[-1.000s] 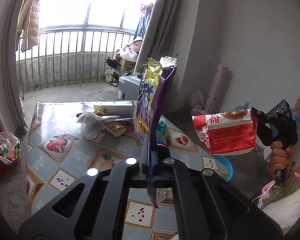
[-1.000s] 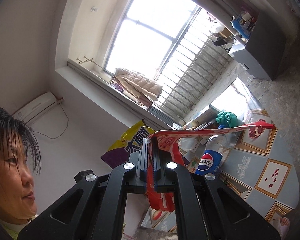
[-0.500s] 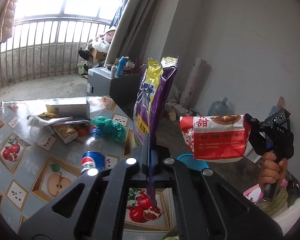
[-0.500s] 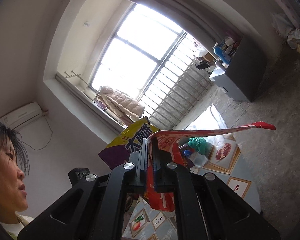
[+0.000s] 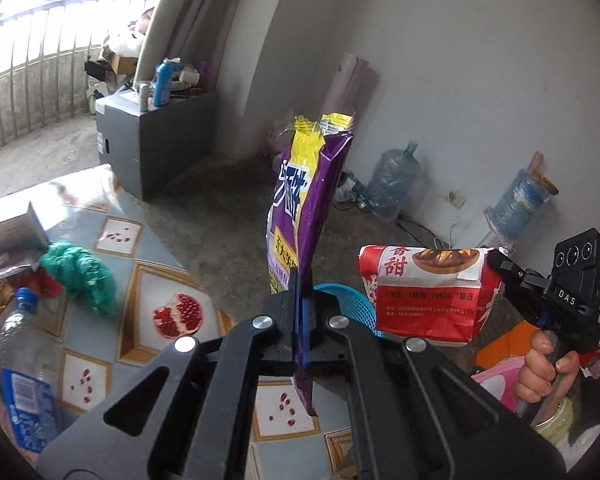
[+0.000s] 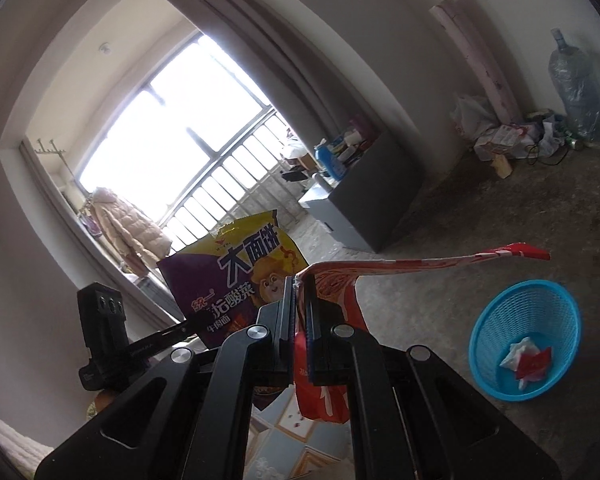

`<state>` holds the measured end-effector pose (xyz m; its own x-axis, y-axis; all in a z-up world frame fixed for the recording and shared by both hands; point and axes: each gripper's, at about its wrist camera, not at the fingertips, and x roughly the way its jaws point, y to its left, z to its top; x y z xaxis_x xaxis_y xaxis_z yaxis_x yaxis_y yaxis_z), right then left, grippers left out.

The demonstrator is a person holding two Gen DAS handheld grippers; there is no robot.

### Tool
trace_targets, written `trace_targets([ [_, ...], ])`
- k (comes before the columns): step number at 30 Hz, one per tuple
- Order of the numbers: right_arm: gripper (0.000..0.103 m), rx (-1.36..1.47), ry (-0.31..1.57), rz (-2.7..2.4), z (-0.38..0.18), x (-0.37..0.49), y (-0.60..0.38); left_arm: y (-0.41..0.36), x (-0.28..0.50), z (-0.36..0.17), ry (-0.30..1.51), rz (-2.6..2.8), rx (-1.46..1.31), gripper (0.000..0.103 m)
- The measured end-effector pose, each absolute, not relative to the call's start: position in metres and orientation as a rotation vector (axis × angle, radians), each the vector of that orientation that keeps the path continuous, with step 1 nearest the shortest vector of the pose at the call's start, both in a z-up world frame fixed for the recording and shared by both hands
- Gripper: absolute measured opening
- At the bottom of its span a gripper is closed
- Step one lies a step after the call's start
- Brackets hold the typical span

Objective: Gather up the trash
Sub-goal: 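Carry the purple bag and wrapper to the wastebasket and open both tools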

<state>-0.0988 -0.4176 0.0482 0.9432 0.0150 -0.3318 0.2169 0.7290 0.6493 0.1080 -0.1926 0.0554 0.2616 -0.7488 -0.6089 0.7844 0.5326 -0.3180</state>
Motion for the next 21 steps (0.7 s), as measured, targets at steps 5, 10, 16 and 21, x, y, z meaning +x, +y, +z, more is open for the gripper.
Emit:
trace_targets([
  [5,0.005,0.740,0.434,-0.259,0.017,-0.086,-0.456,-0.277,0.119,0.009,0.924,-1.087,0.141,0.000],
  [10,0.005,0.822,0.550,-0.341,-0.034,-0.063,-0.503,-0.358,0.124,-0.053,1.074,-1.122,0.238,0.000],
  [16,0.005,0.920,0.666,-0.426,-0.102,-0.033,-0.547,-0.439,0.121,-0.119,1.179,-1.117,0.416,0.000],
  [21,0.027,0.989,0.805,-0.498,-0.169,-0.015,-0.577,-0.491,0.119,-0.158,1.248,-1.116,0.478,0.010],
])
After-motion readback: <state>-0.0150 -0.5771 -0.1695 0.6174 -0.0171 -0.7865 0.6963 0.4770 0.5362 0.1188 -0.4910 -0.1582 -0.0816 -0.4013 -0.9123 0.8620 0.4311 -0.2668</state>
